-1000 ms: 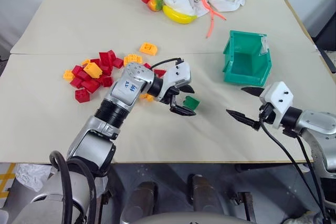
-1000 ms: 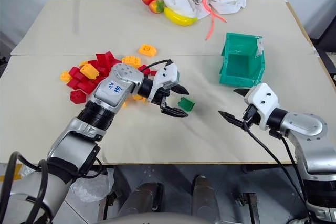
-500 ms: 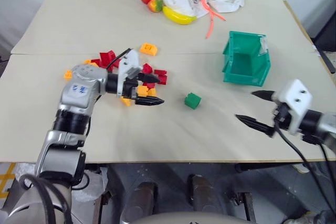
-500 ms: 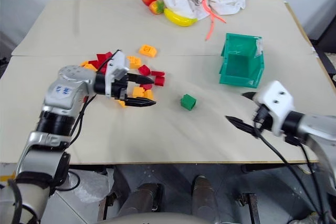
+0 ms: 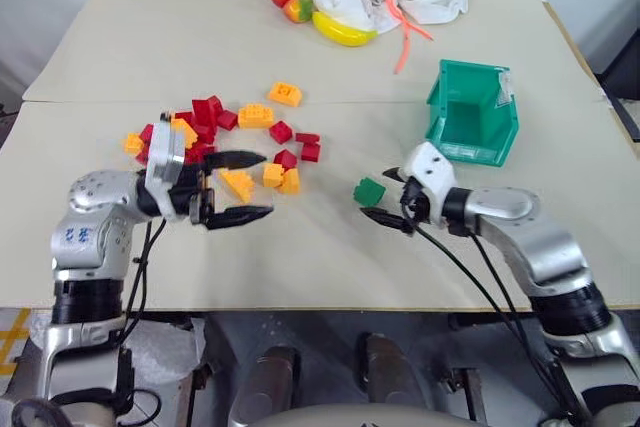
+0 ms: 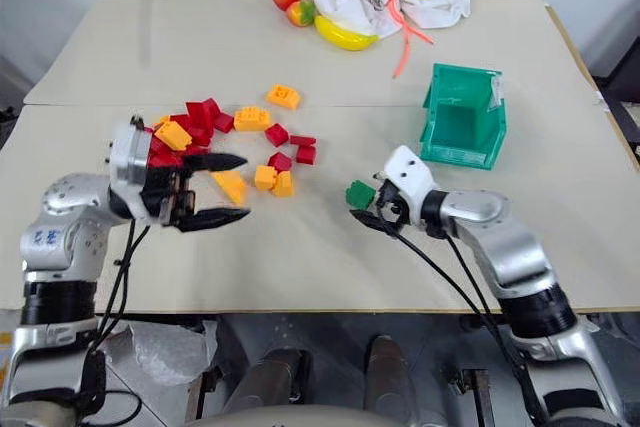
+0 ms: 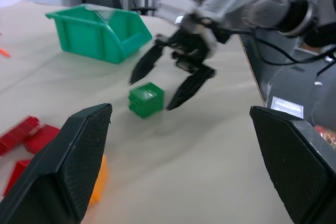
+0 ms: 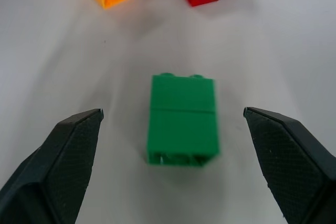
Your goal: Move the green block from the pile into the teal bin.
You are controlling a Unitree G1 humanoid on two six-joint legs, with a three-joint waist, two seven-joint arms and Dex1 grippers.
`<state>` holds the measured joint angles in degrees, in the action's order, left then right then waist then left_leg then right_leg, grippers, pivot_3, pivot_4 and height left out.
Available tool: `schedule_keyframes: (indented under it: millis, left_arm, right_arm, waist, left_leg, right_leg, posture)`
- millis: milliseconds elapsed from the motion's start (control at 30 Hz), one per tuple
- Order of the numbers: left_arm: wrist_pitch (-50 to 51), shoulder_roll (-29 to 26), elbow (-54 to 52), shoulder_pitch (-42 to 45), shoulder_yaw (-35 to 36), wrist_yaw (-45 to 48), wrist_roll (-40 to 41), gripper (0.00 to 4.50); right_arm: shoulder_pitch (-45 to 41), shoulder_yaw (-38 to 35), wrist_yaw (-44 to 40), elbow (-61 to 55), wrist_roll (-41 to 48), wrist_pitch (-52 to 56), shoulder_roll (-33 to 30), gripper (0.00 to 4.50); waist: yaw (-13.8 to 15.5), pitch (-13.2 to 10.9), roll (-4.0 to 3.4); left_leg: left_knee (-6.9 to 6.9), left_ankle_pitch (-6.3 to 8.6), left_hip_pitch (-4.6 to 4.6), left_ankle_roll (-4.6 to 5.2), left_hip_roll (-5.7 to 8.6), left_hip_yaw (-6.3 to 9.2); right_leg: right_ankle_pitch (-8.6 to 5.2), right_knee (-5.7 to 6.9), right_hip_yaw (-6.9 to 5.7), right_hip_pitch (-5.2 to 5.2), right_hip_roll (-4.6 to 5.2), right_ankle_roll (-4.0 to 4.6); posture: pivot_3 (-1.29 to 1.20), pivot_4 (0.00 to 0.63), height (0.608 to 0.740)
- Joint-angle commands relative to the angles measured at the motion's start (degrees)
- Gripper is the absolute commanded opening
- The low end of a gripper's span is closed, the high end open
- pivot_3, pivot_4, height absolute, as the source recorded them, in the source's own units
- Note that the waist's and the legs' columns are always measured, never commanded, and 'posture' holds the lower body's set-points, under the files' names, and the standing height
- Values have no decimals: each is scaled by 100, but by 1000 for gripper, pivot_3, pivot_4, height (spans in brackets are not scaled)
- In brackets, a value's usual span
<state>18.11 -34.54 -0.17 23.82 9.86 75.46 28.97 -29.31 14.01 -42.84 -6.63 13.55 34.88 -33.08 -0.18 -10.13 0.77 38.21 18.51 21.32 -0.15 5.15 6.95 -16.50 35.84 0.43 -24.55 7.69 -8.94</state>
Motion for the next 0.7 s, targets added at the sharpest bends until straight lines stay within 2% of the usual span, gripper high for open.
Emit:
schedule_keyframes:
  millis: [33,100,133,200,300,333,467,600,700]
  left_arm:
    - [-197,4,-360,-48,3,-181,93,4500]
    - [-212,75,-431,-45,-6,-388,78,4500]
    - [-224,92,-453,-46,-15,-460,69,4500]
    - [-224,119,-493,-54,-50,-549,83,4500]
    - [-280,177,-549,-53,-126,-721,41,4500]
    - [-259,204,-581,-43,-151,-828,17,4500]
    - [-260,413,-679,63,-378,-1341,-165,4500]
    - [-104,808,-706,311,-738,-2170,-548,4500]
    - [-82,1186,-465,697,-904,-2863,-862,4500]
  right_arm:
    - [-130,1,-61,-117,-43,-33,86,4117]
    - [-123,-89,80,-311,7,163,189,3693]
    - [-109,-127,121,-386,30,216,223,3253]
    - [-13,-186,245,-569,-3,301,240,2705]
    - [189,-392,521,-970,-6,482,275,1653]
    - [241,-475,604,-1101,14,555,283,1446]
    - [442,-891,1068,-1570,-30,768,319,1455]
    - [609,-1390,1149,-2157,-21,972,-61,1455]
    - [162,-1615,1271,-1750,-251,782,-342,1455]
  waist:
    - [7,0,0]
    - [4,0,0]
    - [4,0,0]
    - [3,0,0]
    - [4,0,0]
    - [3,0,0]
    - [8,0,0]
    - [50,0,0]
    - [48,0,0]
  left_leg:
    - [1,0,0,0,1,0]
    - [0,0,0,1,2,2]
    - [-2,1,0,1,2,2]
    - [-3,1,0,1,1,2]
    - [-5,1,0,1,1,3]
    - [-5,1,0,1,1,2]
    - [-4,1,0,0,1,0]
    - [-5,1,2,2,7,3]
    - [-2,3,3,5,8,-1]
  right_leg:
    - [0,-2,0,1,1,0]
    - [0,0,0,2,2,0]
    - [0,2,0,2,2,0]
    - [0,1,0,0,0,0]
    - [0,2,-1,1,0,0]
    - [0,2,0,1,0,0]
    - [0,1,1,0,-1,0]
    - [0,0,1,2,2,0]
    - [1,-3,2,3,2,-2]
  posture:
    - [0,150,740]
    - [0,150,740]
    - [0,150,740]
    - [0,150,740]
    - [0,150,740]
    - [0,150,740]
    - [0,150,740]
    - [0,150,740]
    - [0,150,740]
